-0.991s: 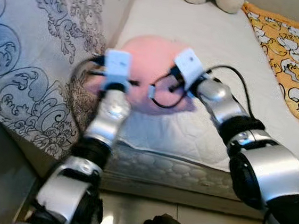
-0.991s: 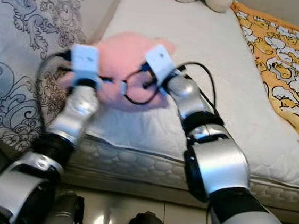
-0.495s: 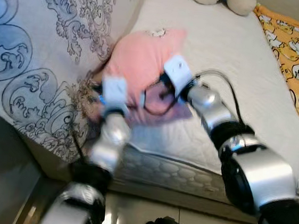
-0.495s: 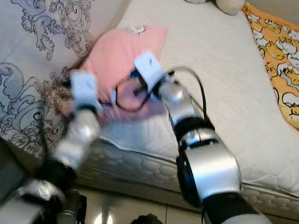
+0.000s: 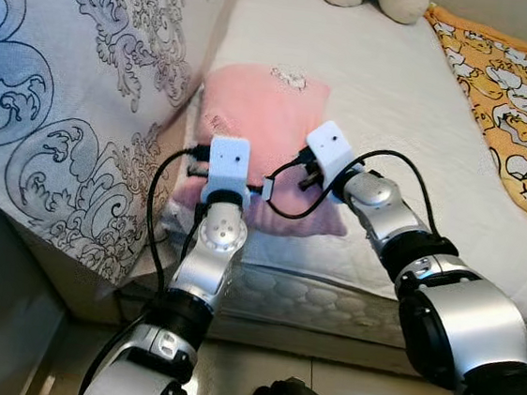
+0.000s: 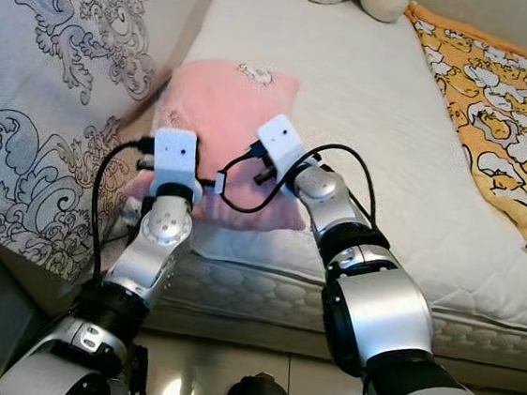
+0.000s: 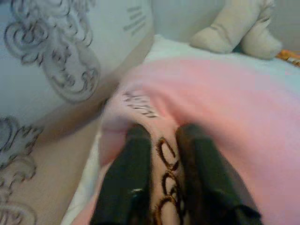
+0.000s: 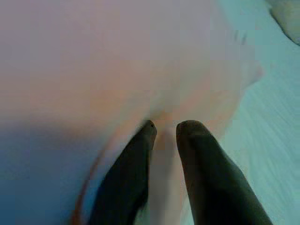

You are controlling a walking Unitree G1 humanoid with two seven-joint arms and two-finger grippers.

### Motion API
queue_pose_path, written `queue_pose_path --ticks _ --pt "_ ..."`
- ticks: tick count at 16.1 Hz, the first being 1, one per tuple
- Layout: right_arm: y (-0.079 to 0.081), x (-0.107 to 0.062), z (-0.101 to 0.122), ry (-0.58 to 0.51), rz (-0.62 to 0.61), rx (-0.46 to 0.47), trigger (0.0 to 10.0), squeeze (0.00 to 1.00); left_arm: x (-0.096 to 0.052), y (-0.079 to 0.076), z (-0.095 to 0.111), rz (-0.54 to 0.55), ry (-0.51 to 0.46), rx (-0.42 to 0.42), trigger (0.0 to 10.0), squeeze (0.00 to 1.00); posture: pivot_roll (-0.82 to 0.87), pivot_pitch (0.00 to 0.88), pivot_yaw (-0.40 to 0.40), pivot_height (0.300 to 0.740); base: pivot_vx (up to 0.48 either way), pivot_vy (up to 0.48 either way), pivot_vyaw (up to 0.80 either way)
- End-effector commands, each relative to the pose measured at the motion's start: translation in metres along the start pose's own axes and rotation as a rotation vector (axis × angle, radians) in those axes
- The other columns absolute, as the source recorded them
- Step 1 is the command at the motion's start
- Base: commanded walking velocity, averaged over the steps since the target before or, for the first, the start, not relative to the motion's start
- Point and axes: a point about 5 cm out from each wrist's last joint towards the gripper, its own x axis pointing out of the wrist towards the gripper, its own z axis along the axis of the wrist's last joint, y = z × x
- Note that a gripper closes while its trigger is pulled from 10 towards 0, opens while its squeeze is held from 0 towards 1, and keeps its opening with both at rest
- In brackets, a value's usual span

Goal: Clean up the room

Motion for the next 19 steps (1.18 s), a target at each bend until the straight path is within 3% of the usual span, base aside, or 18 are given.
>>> queue_pose_path --ticks 1,5,6,9,14,17,19 --pt "-0.007 -0.004 -0.005 0.001 -0.021 0.010 10.0 1.00 0.000 -0.018 0.014 -0.069 -0.030 -0.020 10.0 1.00 0.19 0.090 -0.184 0.697 0.000 0.000 0.00" --pt "-0.018 -0.006 0.000 -0.023 -0.060 0.013 10.0 1.00 -0.001 -0.021 0.020 -0.087 -0.050 -0.043 10.0 1.00 0.18 0.082 -0.178 0.697 0.000 0.000 0.00" --pt "-0.026 -0.007 0.012 -0.077 -0.103 0.032 10.0 1.00 0.001 -0.016 0.028 -0.084 -0.086 -0.031 10.0 1.00 0.18 0.080 -0.183 0.697 0.000 0.000 0.00" --pt "-0.031 -0.010 0.016 -0.138 -0.125 0.058 10.0 1.00 0.002 0.002 0.032 -0.049 -0.085 -0.027 10.0 1.00 0.18 0.070 -0.183 0.697 0.000 0.000 0.00" --pt "-0.030 -0.014 0.007 -0.198 -0.115 0.137 10.0 1.00 -0.019 0.011 0.027 -0.084 -0.023 -0.068 10.0 1.00 0.16 0.050 -0.174 0.697 0.000 0.000 0.00" --pt "-0.026 -0.028 0.001 -0.376 -0.218 0.188 10.0 1.00 -0.022 0.046 0.041 -0.087 -0.084 -0.010 10.0 1.00 0.14 0.020 -0.167 0.697 0.000 0.000 0.00" --pt "-0.023 -0.035 -0.005 -0.411 -0.266 0.202 10.0 1.00 -0.026 0.055 0.045 -0.093 -0.105 0.008 10.0 1.00 0.14 0.012 -0.161 0.697 0.000 0.000 0.00"
